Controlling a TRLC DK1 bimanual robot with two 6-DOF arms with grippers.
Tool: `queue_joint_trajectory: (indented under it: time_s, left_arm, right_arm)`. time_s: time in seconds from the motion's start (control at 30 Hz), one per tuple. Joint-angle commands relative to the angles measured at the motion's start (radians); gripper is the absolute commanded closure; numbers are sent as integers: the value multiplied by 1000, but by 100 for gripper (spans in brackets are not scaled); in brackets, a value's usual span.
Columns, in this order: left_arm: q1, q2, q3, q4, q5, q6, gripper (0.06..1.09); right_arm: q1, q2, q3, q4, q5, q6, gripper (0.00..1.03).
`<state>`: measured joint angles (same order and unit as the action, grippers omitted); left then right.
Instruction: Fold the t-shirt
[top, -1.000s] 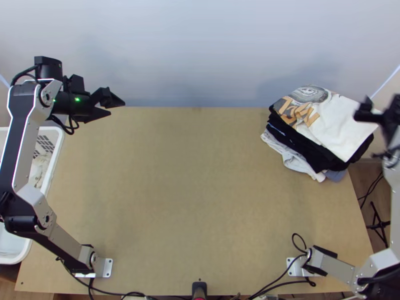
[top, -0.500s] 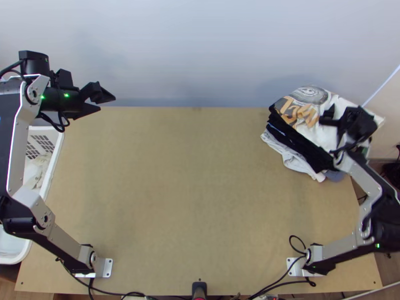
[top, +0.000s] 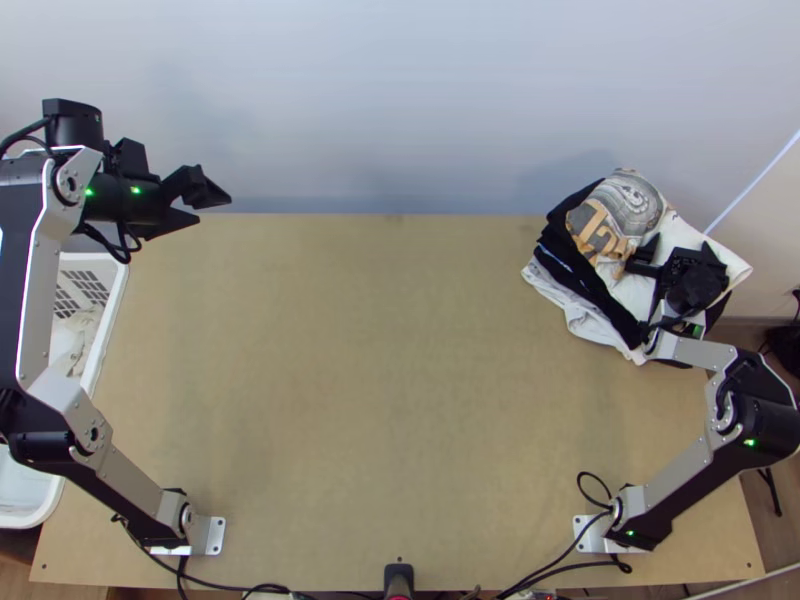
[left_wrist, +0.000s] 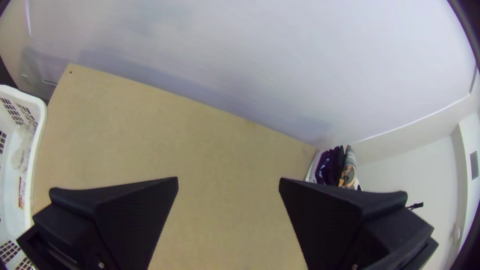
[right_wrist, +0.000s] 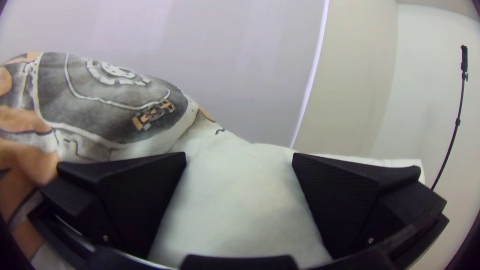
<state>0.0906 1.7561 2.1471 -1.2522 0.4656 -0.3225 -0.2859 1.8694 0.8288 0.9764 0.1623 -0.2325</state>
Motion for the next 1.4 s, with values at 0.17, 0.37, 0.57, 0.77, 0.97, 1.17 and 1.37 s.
queue_joint_trajectory:
  time_s: [0.17, 0.37, 0.57, 0.77, 0.97, 1.17, 1.37]
  left_arm:
    - [1, -23, -4, -6, -4, 13, 10]
    - [28, -47, -6, -6, -4, 19, 10]
    - [61, -73, -6, -7, -10, 39, 10]
    - [110, -87, -7, -35, -25, 79, 10]
    - [121, -122, -85, -27, -58, 109, 10]
    - [133, -181, -181, 8, -82, 134, 10]
    - [169, -234, -190, 10, -82, 143, 10]
  right_arm:
    - [22, -331, 145, -64, 39, -99, 4]
    - [126, -335, 313, -93, 95, -113, 4]
    - [218, -124, 398, -73, 109, -87, 4]
    - [228, 106, 431, -39, 117, -18, 5]
    - [228, 241, 425, -5, 138, 1, 5]
    - [229, 278, 405, -4, 152, -16, 5]
    - [244, 28, 363, -27, 151, -85, 5]
